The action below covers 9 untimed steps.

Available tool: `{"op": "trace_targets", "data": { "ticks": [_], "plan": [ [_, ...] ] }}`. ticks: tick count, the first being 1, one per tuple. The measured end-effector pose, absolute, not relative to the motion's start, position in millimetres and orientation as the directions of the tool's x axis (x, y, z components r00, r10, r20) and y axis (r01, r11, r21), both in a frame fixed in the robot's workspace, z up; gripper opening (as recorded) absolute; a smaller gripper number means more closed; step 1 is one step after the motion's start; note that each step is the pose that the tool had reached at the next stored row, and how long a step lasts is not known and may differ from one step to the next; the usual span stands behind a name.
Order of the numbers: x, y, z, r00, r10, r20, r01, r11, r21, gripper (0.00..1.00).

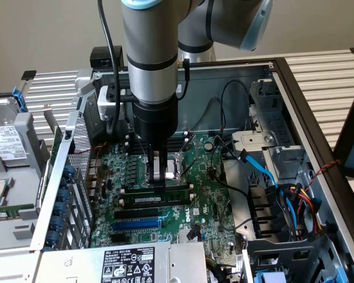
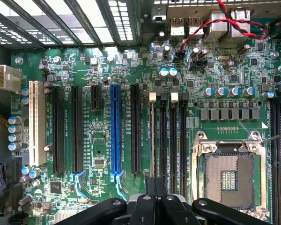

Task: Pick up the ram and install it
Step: 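Press down the ram until it locks into place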

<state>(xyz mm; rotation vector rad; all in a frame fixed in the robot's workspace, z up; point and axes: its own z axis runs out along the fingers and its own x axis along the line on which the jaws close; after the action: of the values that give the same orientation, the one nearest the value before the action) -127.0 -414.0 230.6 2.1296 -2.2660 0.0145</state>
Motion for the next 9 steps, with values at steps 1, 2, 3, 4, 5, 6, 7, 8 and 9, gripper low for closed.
{"op": "trace_targets", "data": {
  "ticks": [1, 2, 3, 4, 5, 6, 7, 8, 9],
  "plan": [
    [-127.0, -414.0, 230.6, -0.062, -0.998, 0.030, -0.998, 0.062, 0.015, 0.11],
    [-127.0, -414.0, 230.5, -0.062, -0.998, 0.030, -0.998, 0.062, 0.015, 0.11],
    [-127.0, -413.9, 230.6, -0.062, -0.998, 0.030, -0.998, 0.062, 0.015, 0.11],
    [-127.0, -413.9, 230.6, -0.062, -0.998, 0.030, -0.998, 0.062, 0.015, 0.11],
    [-127.0, -413.9, 230.6, -0.062, -0.998, 0.030, -0.998, 0.062, 0.015, 0.11],
    [-127.0, -413.9, 230.6, -0.062, -0.998, 0.030, -0.998, 0.062, 0.015, 0.11],
    [-127.0, -413.8, 230.6, -0.062, -0.998, 0.030, -0.998, 0.062, 0.015, 0.11],
    [-127.0, -413.8, 230.6, -0.062, -0.998, 0.030, -0.998, 0.062, 0.015, 0.11],
    [-127.0, -413.8, 230.6, -0.062, -0.998, 0.030, -0.998, 0.062, 0.015, 0.11]
  ]
}}
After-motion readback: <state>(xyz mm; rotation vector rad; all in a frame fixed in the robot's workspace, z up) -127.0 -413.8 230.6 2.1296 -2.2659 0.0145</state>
